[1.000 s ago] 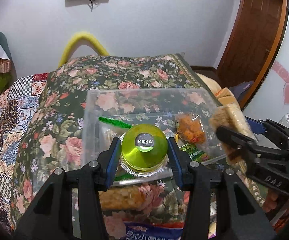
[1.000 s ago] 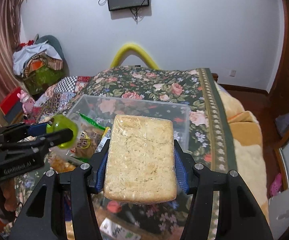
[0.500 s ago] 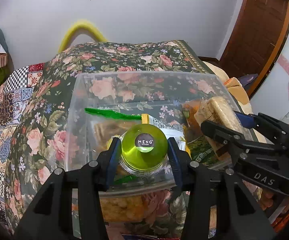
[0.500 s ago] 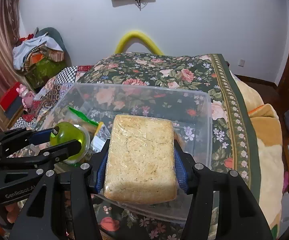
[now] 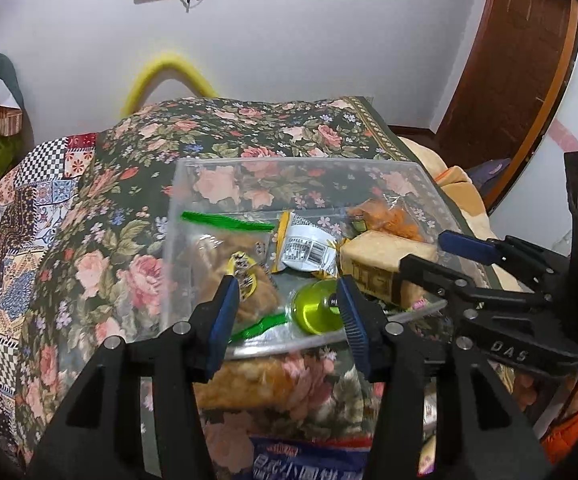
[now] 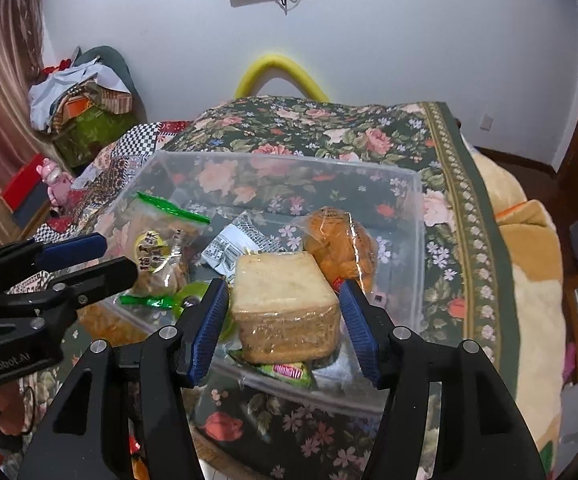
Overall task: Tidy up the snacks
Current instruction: 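Carry the jar and bread loaf into the clear box and open both tools, then grasp the cracker bar with the left tool while the right tool grasps the biscuit roll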
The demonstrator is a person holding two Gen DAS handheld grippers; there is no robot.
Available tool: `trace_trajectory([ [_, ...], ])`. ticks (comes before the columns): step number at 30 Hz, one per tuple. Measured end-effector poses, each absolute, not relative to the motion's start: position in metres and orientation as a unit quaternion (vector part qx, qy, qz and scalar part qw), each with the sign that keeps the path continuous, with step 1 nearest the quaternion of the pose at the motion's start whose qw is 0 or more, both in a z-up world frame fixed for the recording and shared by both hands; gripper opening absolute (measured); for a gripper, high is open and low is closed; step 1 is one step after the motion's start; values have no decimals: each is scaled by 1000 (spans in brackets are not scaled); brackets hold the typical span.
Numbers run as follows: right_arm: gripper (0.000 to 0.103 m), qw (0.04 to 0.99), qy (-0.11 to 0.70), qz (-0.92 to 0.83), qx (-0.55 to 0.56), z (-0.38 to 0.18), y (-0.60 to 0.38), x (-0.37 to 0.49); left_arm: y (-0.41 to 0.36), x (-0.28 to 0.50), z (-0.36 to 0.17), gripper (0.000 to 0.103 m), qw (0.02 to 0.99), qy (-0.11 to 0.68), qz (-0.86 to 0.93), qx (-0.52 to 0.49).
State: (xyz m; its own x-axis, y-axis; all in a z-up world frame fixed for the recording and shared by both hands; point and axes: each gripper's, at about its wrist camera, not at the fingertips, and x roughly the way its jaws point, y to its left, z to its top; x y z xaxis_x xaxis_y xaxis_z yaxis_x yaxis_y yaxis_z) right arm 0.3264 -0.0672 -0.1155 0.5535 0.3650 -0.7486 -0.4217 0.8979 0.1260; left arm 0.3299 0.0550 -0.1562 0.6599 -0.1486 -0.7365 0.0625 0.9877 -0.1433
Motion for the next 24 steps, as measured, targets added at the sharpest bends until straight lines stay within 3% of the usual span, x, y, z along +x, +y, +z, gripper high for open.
trace_trajectory([
  [8, 58, 889, 393, 232, -35, -93, -79, 302, 71, 297, -146, 59, 912, 405, -43, -44],
  [12, 59, 888, 392, 238, -31, -90, -86, 289, 77, 284, -150, 72, 908, 415, -35, -44],
  [24, 70, 866, 425, 258, -40, -115, -92, 250, 85, 251, -179, 79, 891, 449, -34, -60],
])
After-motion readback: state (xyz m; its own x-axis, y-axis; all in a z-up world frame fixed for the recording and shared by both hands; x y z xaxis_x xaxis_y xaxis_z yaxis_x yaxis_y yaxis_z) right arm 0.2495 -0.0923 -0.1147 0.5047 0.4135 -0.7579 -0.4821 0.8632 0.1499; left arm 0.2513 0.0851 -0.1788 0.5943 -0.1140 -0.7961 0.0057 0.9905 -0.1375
